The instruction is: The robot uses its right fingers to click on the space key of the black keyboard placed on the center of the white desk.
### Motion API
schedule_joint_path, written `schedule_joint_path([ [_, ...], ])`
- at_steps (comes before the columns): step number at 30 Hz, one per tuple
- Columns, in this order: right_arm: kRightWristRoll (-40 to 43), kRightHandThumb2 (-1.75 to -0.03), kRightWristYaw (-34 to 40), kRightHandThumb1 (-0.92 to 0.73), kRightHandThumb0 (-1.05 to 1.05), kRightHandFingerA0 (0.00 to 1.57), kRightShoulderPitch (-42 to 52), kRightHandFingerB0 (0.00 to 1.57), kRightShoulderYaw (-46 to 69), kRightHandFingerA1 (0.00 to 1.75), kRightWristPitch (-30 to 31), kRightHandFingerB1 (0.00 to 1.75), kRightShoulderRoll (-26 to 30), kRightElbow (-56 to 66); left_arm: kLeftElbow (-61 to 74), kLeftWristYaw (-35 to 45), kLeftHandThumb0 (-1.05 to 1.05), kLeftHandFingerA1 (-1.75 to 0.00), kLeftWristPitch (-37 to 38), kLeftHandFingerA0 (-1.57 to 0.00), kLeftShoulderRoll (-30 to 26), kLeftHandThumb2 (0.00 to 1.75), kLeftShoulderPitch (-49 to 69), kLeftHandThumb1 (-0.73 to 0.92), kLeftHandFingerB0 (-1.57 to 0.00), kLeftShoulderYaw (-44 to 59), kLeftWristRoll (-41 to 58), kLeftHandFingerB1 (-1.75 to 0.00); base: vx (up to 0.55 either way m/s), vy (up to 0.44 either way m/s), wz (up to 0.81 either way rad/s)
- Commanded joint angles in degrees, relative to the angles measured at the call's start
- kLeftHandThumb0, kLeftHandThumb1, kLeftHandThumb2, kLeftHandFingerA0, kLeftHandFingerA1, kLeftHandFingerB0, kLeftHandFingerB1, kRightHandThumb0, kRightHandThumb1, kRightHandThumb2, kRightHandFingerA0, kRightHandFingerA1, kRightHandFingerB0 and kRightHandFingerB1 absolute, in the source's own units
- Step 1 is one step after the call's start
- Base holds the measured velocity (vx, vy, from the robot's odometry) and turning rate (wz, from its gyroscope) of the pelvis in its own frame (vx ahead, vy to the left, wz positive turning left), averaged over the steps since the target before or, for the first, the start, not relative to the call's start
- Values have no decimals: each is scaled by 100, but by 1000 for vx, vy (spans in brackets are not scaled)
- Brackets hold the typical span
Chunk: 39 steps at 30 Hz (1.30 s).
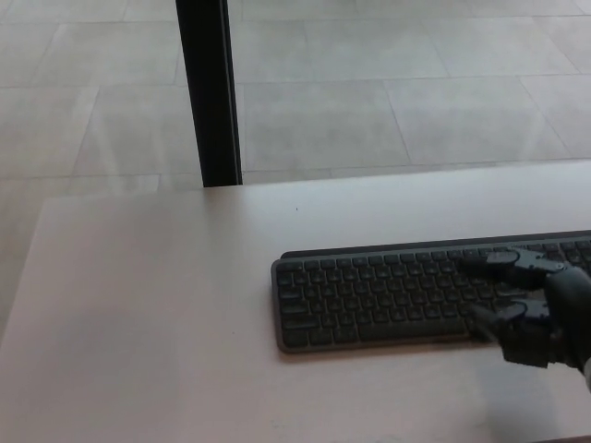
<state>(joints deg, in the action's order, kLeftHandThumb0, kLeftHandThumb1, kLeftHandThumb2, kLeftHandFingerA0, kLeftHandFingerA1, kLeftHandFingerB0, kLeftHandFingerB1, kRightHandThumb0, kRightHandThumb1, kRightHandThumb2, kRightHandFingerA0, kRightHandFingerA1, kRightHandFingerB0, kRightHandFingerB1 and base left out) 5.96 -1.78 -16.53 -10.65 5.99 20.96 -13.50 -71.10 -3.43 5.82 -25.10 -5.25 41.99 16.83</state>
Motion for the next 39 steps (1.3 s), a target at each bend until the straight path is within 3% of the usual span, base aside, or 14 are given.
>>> schedule_joint_path([
  [1,-858,-59,-242,-56,-39,92,91,63,-299,80,-735,45,206,-306,-44,-96,-51,-74,211,-76,-180,58,0,59,-71,-24,127,-60,0,0,0],
  [6,-1061,-59,-203,-58,-38,91,-30,62,-302,87,-941,45,198,-592,-39,-59,-49,-78,174,-79,-209,58,-16,60,-71,-26,164,-60,0,0,0],
  [11,-1264,-58,-214,-61,-34,92,-39,64,-269,81,-976,44,174,-663,-124,-100,-50,-76,190,-77,-273,59,-23,62,-66,-79,149,-58,0,0,0],
  [14,-1477,-59,-201,-62,-34,92,-39,63,-343,82,-1116,44,160,-758,-123,-179,-52,-76,205,-79,-286,58,-10,60,-75,-75,179,-62,0,0,0],
  [15,-1809,-60,-123,-61,-39,90,-62,61,-514,81,-1208,43,259,-803,-127,-215,-52,-79,180,-87,-287,58,-36,60,-74,-65,201,-62,0,0,0],
  [22,-2151,-58,51,-60,-34,96,-59,64,-627,85,-1375,46,155,-880,-99,-146,-51,-69,207,-78,-278,58,-38,60,-74,-113,252,-60,0,0,0],
  [30,-2666,-57,326,-61,-27,93,-218,62,-913,86,-1852,49,100,-1323,-133,-261,-51,-75,214,-82,-300,58,-73,59,-75,-256,213,-60,0,0,0],
  [33,-2975,-58,380,-62,-31,89,-300,61,-1089,95,-1740,47,136,-1343,-126,-247,-51,-74,254,-81,-304,58,-55,60,-75,-276,214,-60,0,0,0],
  [34,-2993,-58,346,-61,-29,89,-347,62,-1122,113,-1695,50,115,-1377,-135,-237,-52,-74,257,-82,-308,58,-47,60,-76,-294,201,-61,0,0,0],
  [39,-3333,-61,464,-57,-27,88,-503,65,-1294,137,-1300,52,64,-1398,-124,-219,-53,-76,252,-79,-292,58,-34,60,-75,-299,229,-60,0,0,0],
])
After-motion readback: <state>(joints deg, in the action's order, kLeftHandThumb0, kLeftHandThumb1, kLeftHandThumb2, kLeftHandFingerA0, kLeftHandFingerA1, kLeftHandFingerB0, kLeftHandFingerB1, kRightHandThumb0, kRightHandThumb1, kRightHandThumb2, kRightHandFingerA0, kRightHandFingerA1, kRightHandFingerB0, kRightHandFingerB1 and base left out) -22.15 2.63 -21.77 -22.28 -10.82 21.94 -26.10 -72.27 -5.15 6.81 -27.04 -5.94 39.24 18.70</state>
